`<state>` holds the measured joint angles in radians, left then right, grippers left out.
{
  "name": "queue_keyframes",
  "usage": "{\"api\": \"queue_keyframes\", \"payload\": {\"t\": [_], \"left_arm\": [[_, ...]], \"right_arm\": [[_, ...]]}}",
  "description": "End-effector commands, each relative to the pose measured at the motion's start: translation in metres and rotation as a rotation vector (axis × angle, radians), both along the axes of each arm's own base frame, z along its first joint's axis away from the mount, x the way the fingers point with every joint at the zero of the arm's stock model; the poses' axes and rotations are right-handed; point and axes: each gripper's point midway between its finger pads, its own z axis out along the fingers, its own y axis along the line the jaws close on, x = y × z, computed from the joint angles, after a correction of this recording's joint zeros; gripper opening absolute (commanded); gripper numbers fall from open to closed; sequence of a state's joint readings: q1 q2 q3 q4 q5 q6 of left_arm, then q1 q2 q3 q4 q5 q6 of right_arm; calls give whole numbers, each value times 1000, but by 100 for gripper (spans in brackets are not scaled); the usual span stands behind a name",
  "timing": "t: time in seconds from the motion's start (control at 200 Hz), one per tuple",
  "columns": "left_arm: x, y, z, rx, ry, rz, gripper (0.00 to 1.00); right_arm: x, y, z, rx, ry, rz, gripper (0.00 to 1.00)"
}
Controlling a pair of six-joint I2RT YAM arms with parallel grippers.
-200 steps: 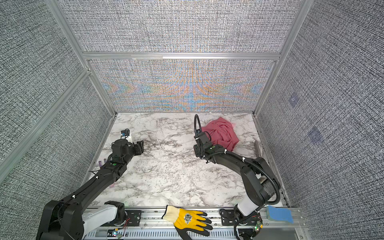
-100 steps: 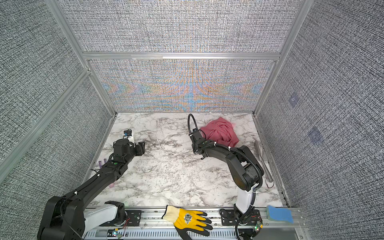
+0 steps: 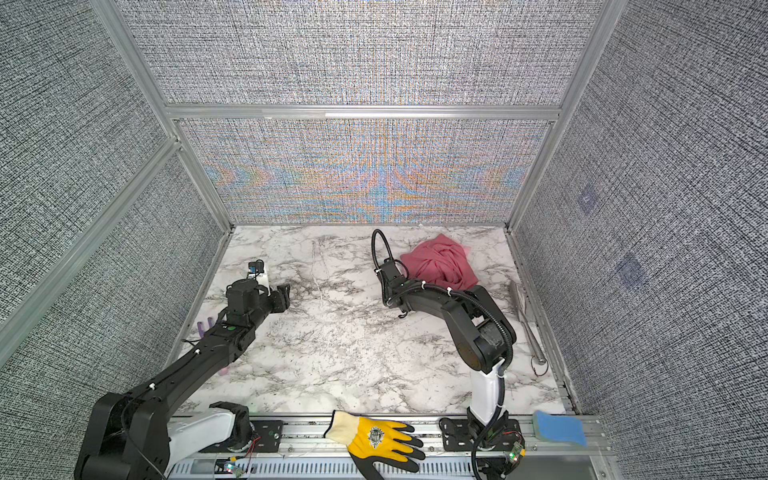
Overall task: Pick out a specific cloth from the pile
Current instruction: 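Reach the right gripper toward the pink cloth pile while the left arm rises forward, then grasp the light-pink cloth in the pile with the right gripper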
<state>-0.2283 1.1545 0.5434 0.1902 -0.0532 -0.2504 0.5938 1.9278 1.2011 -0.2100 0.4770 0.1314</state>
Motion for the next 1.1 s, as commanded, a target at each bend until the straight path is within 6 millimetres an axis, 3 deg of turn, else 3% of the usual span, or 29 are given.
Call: {"api": "queue_keyframes", "payload": {"t": [0.0,0.54,0.871,0.926,0.981,1.091], "left_arm": [[3,1,7,5,-31,8,65],[7,0,-1,2,-16,10,65],[7,1,5,5,-28,13,65],[6,2,5,6,-28,15,65],[6,2,6,7,-30,17,65],[5,3,7,8,-31,20,65]], "right_arm": [[6,-5,2,-26,-17,-19,28],[14,-7,-1,-53,-27,-27,24],[24,-9,-12,-73,-16,-32,25],[26,-10,-13,-72,-15,-37,18],[27,-12,-14,-74,-16,-42,0],[28,-13,-9,-60,-26,-55,0]]}}
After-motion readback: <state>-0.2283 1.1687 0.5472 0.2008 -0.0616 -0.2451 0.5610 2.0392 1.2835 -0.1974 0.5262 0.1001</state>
